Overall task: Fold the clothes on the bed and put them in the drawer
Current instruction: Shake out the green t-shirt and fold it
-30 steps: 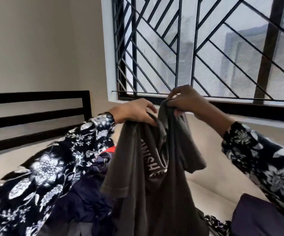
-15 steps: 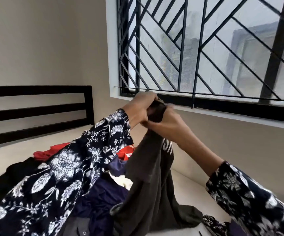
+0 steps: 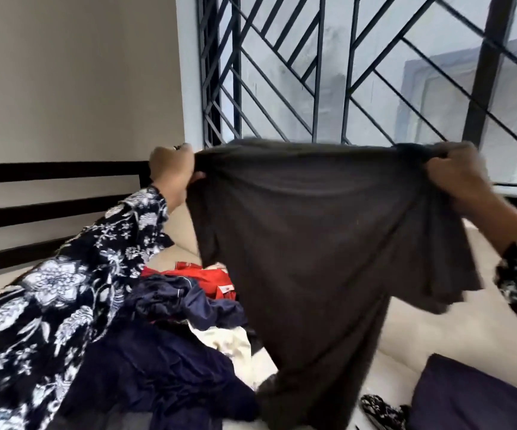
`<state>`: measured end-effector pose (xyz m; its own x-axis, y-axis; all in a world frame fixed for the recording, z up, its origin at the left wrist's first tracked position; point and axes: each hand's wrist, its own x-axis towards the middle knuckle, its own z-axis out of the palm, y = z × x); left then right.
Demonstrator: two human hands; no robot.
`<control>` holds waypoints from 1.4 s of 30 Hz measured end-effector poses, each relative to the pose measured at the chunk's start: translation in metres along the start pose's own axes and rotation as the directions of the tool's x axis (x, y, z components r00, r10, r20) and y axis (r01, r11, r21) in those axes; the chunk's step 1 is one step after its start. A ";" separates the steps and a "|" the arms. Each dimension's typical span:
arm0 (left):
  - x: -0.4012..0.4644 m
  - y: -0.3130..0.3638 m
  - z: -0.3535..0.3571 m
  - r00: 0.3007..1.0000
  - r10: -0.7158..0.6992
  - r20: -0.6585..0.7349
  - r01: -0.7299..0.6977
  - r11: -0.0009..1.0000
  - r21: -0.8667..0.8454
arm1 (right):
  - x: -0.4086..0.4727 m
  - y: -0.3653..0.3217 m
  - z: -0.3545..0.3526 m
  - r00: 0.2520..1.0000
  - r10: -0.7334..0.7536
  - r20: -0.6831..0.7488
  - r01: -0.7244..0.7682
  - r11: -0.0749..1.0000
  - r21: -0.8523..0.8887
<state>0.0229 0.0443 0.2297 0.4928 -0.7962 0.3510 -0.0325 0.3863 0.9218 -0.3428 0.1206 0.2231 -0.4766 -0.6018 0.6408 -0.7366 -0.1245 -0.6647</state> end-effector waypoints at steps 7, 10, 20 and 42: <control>0.008 0.025 -0.002 0.942 0.298 0.152 -0.333 0.880 0.339 | 0.035 -0.003 -0.040 0.996 0.064 -0.060 -0.055 0.990 0.131; 0.004 0.043 -0.012 0.848 0.457 0.270 -0.530 0.753 0.389 | 0.064 0.006 -0.058 0.994 0.080 -0.076 -0.067 0.984 0.164; 0.005 0.090 -0.045 0.640 0.619 0.455 -0.758 0.408 0.509 | 0.055 -0.031 -0.103 0.998 0.001 0.059 -0.024 0.918 0.395; 0.018 0.125 -0.005 0.648 0.568 0.508 -0.760 0.429 0.489 | 0.106 0.003 -0.111 0.996 0.089 0.024 -0.091 0.900 0.426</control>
<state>0.0318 0.0808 0.3500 -0.1411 -0.5328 0.8344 -0.8135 0.5427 0.2089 -0.4484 0.1439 0.3313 -0.5289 -0.6291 0.5696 -0.4151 -0.3937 -0.8202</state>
